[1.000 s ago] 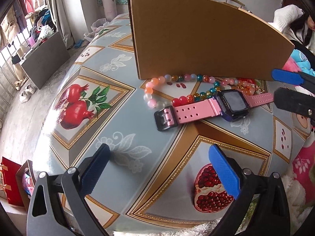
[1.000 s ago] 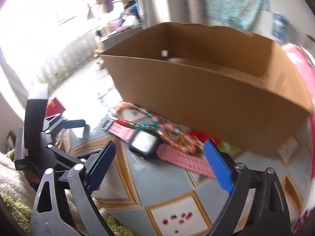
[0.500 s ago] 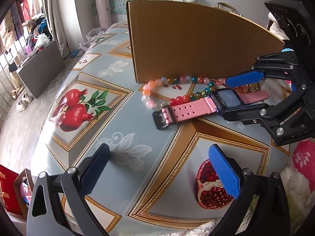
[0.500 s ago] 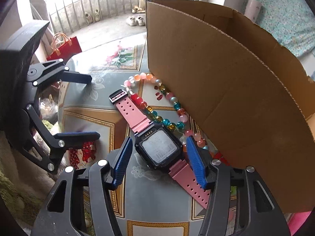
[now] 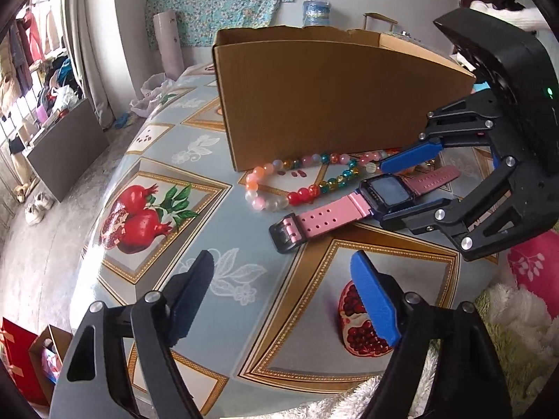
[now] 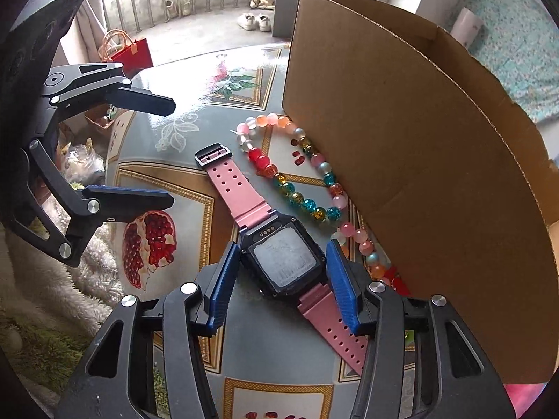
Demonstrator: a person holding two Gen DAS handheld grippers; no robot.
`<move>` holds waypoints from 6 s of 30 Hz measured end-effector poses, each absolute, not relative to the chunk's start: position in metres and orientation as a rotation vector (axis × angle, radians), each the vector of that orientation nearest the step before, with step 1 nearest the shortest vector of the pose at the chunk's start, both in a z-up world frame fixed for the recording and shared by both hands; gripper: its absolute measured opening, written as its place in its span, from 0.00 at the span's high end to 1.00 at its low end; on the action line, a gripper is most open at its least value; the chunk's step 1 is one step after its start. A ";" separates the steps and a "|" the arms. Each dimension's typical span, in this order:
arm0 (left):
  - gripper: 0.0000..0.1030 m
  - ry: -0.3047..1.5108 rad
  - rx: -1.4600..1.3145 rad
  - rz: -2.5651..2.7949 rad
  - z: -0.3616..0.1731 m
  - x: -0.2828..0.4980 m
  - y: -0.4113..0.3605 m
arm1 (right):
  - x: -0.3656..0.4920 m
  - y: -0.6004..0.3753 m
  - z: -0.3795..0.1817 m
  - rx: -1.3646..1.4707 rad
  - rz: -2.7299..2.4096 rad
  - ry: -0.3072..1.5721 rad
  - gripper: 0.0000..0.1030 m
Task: Organize jewelry
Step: 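Grasp the pink-strapped watch with the right tool while the left tool grips its strap, then lift the pink-strapped watch off the table with both tools, then carry the watch into the cardboard box and open both tools, then withdraw both tools from the box toward the beaded bracelet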
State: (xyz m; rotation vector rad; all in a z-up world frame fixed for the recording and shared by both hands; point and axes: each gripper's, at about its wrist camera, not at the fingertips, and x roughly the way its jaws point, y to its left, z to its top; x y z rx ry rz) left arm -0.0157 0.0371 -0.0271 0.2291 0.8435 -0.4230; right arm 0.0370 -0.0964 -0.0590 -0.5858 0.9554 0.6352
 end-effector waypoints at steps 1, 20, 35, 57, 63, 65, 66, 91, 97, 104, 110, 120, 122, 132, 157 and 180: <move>0.29 0.837 0.244 -0.434 -0.025 -0.018 0.035 | 0.037 -0.098 -0.058 -0.562 0.642 0.970 0.53; 0.44 0.755 0.588 -0.514 -0.036 -0.029 -0.014 | 0.060 -0.165 -0.042 -0.181 0.807 1.243 0.53; 0.89 0.723 0.588 -0.590 -0.031 -0.015 -0.036 | 0.063 -0.187 -0.039 -0.073 0.838 1.224 0.52; 0.94 0.881 0.374 -0.587 -0.029 0.002 -0.015 | -0.001 -0.220 -0.033 -0.293 0.394 0.971 0.98; 0.96 0.746 0.348 -0.577 0.013 -0.007 0.002 | -0.033 -0.209 0.014 -0.370 0.313 0.795 0.99; 0.96 0.658 0.335 -0.572 0.045 -0.011 0.008 | -0.045 -0.205 0.039 -0.397 0.302 0.721 0.99; 0.96 0.620 0.334 -0.569 0.057 -0.011 0.010 | -0.050 -0.203 0.052 -0.417 0.297 0.678 0.99; 0.92 1.203 0.399 -0.546 0.034 0.286 -0.060 | 0.259 -0.274 0.040 -0.154 0.494 1.313 0.95; 0.57 1.145 0.426 -0.547 0.045 0.278 -0.062 | 0.262 -0.282 0.040 -0.151 0.441 1.309 0.73; 0.49 0.948 0.396 -0.520 0.093 0.251 -0.037 | 0.231 -0.279 0.063 -0.158 0.441 1.243 0.69; 0.35 0.838 0.270 -0.460 0.111 0.209 0.009 | 0.243 -0.249 0.054 -0.138 0.490 1.281 0.66; 0.26 0.825 0.109 -0.445 0.074 0.168 0.044 | 0.298 -0.211 -0.018 -0.136 0.446 1.458 0.66; 0.26 0.831 0.092 -0.456 0.066 0.167 0.046 | 0.305 -0.212 -0.019 -0.103 0.420 1.445 0.65; 0.25 0.804 0.069 -0.493 0.059 0.156 0.055 | 0.306 -0.227 -0.018 0.015 0.349 1.385 0.62; 0.07 0.993 0.247 -0.438 -0.040 0.037 0.037 | -0.003 -0.281 -0.017 0.130 0.145 1.088 0.14; 0.04 0.992 0.224 -0.368 -0.054 0.023 0.034 | -0.026 -0.260 -0.039 -0.006 -0.065 1.009 0.08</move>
